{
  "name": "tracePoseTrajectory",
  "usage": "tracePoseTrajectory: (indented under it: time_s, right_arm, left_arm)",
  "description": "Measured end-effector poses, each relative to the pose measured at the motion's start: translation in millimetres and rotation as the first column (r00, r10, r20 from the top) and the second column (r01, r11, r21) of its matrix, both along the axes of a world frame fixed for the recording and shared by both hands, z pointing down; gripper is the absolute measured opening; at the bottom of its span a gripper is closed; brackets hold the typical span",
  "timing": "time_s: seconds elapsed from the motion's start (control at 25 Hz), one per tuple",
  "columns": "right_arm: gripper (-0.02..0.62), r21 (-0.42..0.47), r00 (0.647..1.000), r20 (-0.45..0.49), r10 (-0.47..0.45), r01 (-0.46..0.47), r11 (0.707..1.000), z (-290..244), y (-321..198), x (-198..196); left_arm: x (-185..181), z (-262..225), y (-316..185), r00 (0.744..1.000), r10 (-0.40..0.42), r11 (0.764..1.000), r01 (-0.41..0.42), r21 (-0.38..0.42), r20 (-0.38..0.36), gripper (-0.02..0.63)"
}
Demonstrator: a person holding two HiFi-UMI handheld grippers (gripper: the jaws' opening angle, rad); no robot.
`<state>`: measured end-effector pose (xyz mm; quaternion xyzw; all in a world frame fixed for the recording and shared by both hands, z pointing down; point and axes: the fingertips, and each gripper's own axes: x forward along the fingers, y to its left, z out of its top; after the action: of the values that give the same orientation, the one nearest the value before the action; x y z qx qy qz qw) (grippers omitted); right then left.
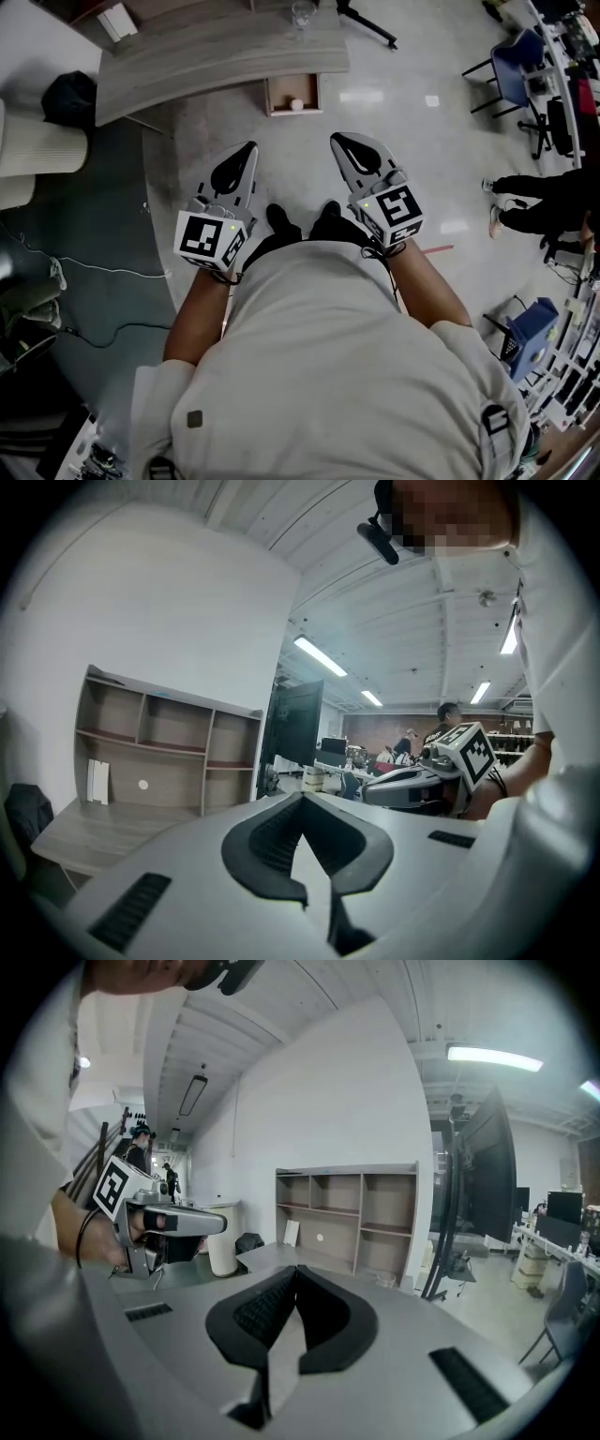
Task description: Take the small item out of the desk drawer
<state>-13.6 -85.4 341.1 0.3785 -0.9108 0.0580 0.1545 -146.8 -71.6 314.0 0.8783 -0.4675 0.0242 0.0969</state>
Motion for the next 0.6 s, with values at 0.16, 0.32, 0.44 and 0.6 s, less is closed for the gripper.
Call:
tracePoseTrajectory:
  time_s: [0.16, 0.32, 0.44, 0.6]
  right_arm:
    - [0.020, -0.021, 1.000, -0.003, 0.005, -0.005, 1.000, 8.5, -7.7, -5.6]
    - [0.020, -0.043, 1.000, 0.010, 0.009, -0.009, 0.999, 15.5, -19.3, -8.3]
    - [0.020, -0.056, 1.000, 0.019, 0.009, -0.008, 0.998, 24.6, -32.4, -10.8]
    - [0.020, -0.082, 1.000, 0.012, -0.002, 0.003, 0.997, 43.2, -54.9, -11.7]
  left_arm:
    - [-2.7, 3.8, -5.0, 1.000, 0.017, 1.000, -0.017, -0.006, 0.014, 0.012]
    - [-2.5, 5.6, -12.4, 0.999, 0.025, 1.000, -0.025, -0.011, 0.044, 0.012]
    - [-3.8, 11.3, -21.9, 0.998, 0.024, 1.000, -0.023, -0.017, 0.057, 0.012]
    - [-5.6, 18.0, -41.5, 0.999, 0.010, 1.000, -0.009, -0.030, 0.054, 0.012]
